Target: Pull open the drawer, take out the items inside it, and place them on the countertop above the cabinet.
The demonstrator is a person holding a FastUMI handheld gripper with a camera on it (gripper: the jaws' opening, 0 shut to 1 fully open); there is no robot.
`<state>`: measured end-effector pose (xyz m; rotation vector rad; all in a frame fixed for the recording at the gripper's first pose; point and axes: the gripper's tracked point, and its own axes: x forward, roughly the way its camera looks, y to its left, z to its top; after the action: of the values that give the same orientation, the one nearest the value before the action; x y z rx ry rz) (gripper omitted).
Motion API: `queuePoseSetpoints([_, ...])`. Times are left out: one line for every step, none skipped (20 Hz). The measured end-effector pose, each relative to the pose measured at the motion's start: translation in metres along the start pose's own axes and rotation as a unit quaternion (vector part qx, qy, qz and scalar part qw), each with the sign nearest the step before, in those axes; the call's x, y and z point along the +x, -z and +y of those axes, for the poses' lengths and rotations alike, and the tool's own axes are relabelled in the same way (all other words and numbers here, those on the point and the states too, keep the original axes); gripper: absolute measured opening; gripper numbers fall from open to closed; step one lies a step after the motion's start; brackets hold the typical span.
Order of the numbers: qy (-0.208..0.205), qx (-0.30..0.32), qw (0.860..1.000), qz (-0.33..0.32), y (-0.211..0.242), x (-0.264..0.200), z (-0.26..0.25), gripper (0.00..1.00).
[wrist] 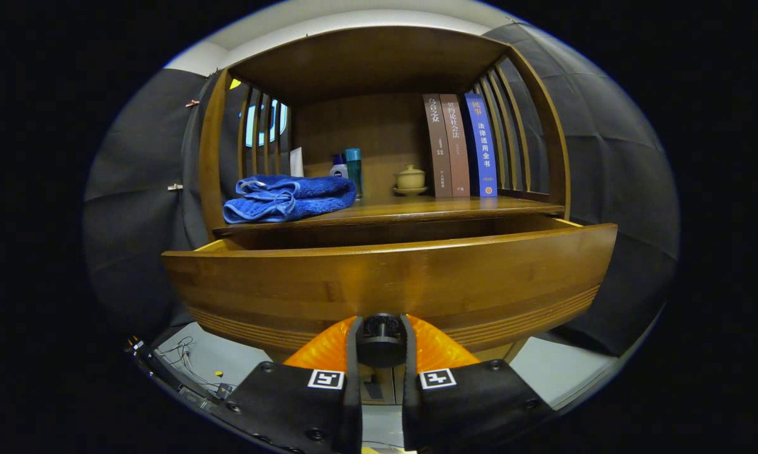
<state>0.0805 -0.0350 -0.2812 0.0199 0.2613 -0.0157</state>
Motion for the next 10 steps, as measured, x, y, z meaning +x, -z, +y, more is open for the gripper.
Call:
queuePoseSetpoints([-0.001, 0.0, 1.0, 0.002, 0.002, -0.007, 0.0, 0.29])
queuePoseSetpoints([-0.003, 0.0, 1.0, 0.003, 0.003, -0.014, 0.0, 0.29])
queuePoseSetpoints([-0.006, 0.001, 1.0, 0.005, 0.005, -0.02, 0.0, 0.29])
queuePoseSetpoints([-0.008, 0.004, 1.0, 0.007, 0.007, -0.025, 0.0, 0.29])
queuePoseSetpoints([-0.009, 0.008, 1.0, 0.012, 0.009, -0.03, 0.001, 0.29])
queuePoseSetpoints([-0.009, 0.011, 1.0, 0.012, 0.01, -0.035, 0.0, 0.29])
queuePoseSetpoints([-0.009, 0.011, 1.0, 0.013, 0.013, -0.038, 0.0, 0.29])
queuePoseSetpoints([-0.009, 0.008, 1.0, 0.013, 0.016, -0.039, 0.0, 0.29])
queuePoseSetpoints([-0.009, 0.005, 1.0, 0.005, 0.015, -0.04, 0.0, 0.29])
queuePoseSetpoints([-0.008, 0.0, 1.0, 0.009, 0.016, -0.039, 0.001, 0.29])
